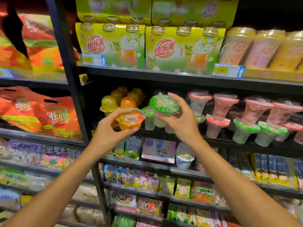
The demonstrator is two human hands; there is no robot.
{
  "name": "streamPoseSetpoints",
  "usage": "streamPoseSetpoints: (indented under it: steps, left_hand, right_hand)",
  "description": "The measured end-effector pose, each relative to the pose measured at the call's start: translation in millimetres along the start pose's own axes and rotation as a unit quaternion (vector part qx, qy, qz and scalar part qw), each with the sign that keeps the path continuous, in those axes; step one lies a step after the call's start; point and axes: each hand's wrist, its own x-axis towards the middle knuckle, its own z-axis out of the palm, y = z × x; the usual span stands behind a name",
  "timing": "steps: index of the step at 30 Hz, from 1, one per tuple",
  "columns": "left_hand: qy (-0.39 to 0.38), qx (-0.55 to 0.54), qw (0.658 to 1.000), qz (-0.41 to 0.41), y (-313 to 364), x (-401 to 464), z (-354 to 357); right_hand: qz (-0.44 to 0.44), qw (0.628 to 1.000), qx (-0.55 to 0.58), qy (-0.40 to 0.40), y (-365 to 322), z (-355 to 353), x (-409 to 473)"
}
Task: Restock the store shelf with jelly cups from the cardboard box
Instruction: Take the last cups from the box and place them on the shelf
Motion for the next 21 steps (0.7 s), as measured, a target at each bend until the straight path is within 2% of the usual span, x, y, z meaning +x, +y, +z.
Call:
streamPoseSetpoints:
  steps: [4, 8, 21]
  left_hand:
    - [-0.008, 0.000, 1.000, 0.013, -22.1, 24.7, -31.6]
    - [-0.017, -0.011, 1.000, 0.009, -41.5, 37.8, -46.4]
    - [-0.041, -0.011, 0.999, 0.020, -49.6, 45.8, -43.1]
  right_hand:
    - [-0.008, 0.998, -0.050, 0.028, 3.8, 28.7, 45.7]
    - [0.021, 0.995, -0.083, 0.041, 13.3, 41.1, 75.0]
    - [0.065, 0.989, -0.129, 0.013, 26.2, 51.1, 88.5]
